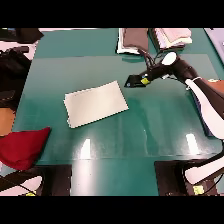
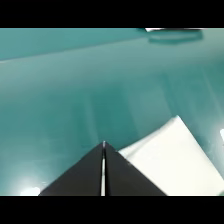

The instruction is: Fold the shirts.

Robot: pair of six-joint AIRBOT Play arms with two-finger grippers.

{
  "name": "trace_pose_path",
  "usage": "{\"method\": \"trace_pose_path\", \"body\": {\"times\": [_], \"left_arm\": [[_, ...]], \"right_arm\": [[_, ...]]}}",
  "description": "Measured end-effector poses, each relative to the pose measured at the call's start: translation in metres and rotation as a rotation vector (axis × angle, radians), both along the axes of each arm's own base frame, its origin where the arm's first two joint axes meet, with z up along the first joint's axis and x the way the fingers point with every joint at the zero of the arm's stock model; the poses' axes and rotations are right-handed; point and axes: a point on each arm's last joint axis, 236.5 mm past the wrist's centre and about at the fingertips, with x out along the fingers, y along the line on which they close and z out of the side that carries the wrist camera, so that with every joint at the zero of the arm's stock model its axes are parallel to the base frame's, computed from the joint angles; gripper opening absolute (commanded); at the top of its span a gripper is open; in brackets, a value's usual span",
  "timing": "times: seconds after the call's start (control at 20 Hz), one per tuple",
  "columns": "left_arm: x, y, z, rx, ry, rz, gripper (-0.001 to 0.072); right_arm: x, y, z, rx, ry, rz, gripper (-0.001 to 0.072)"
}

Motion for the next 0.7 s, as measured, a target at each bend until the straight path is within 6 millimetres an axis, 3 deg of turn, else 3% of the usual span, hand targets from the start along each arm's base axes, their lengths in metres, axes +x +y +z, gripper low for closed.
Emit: {"method": "trace_pose_path", "body": {"times": [0.1, 0.25, 0.35, 0.4, 0.5, 0.55, 0.7], "left_arm": [[0.002, -0.013, -0.008, 0.001, 0.017, -0.026, 0.0023], [0.005, -0.023, -0.016, 0.0, 0.035, -0.046, 0.0023], [0.005, -0.027, -0.019, -0.001, 0.04, -0.054, 0.0023], [0.005, -0.027, -0.02, -0.001, 0.042, -0.054, 0.0023], [0.005, -0.03, -0.02, -0.006, 0.045, -0.061, 0.0022], [0.004, -0.032, -0.02, -0.012, 0.046, -0.066, 0.0022], [0.002, -0.039, -0.02, -0.028, 0.051, -0.082, 0.0022]], "right_arm": [[-0.004, 0.001, -0.022, 0.033, 0.079, -0.02, 0.0613], [-0.016, 0.024, -0.046, 0.09, 0.169, -0.009, 0.0607], [-0.023, 0.046, -0.058, 0.128, 0.203, 0.007, 0.0485], [-0.026, 0.058, -0.062, 0.143, 0.211, 0.019, 0.0377], [-0.027, 0.077, -0.068, 0.146, 0.197, 0.053, 0.0055], [-0.025, 0.086, -0.068, 0.148, 0.18, 0.068, 0.002], [-0.007, 0.107, -0.044, 0.178, 0.085, 0.098, 0.002]]}}
